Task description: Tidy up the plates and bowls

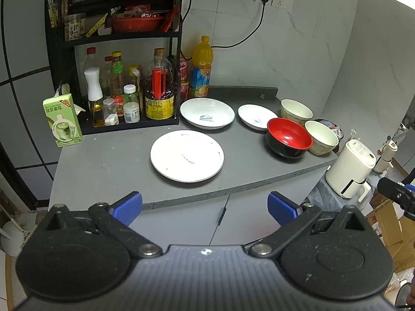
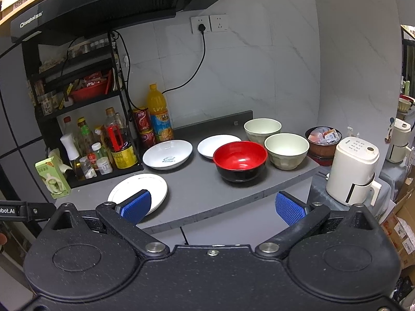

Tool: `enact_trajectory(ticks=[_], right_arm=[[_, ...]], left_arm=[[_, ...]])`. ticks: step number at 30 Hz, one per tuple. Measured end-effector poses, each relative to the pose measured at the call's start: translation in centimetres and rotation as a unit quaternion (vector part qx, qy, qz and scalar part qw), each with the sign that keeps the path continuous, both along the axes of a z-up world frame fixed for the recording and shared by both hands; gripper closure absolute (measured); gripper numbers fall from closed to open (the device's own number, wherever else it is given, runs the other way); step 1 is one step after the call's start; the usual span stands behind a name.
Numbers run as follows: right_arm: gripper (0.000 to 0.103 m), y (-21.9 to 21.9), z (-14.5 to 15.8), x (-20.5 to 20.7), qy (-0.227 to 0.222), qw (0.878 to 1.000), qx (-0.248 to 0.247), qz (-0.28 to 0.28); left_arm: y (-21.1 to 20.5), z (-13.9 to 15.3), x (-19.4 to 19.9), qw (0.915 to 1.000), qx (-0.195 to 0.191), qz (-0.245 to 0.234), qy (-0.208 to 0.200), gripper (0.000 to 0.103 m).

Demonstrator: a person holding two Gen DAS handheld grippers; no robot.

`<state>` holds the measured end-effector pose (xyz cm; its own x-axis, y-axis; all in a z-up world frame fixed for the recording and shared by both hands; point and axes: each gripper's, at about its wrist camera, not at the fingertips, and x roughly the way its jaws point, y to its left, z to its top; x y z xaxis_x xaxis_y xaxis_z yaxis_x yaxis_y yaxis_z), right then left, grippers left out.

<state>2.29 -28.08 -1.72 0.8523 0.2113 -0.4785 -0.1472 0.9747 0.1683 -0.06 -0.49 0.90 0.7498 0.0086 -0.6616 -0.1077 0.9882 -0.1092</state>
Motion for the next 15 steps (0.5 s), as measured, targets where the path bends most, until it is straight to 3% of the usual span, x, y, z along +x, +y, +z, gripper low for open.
enact_trajectory(ticks=[15], right_arm=[[0.0, 0.45, -0.17, 0.48, 0.011, 1.0, -0.007, -0.011]], left_arm=[[0.14, -0.21, 0.32, 0.9999, -0.007, -0.006, 0.006, 0.001]])
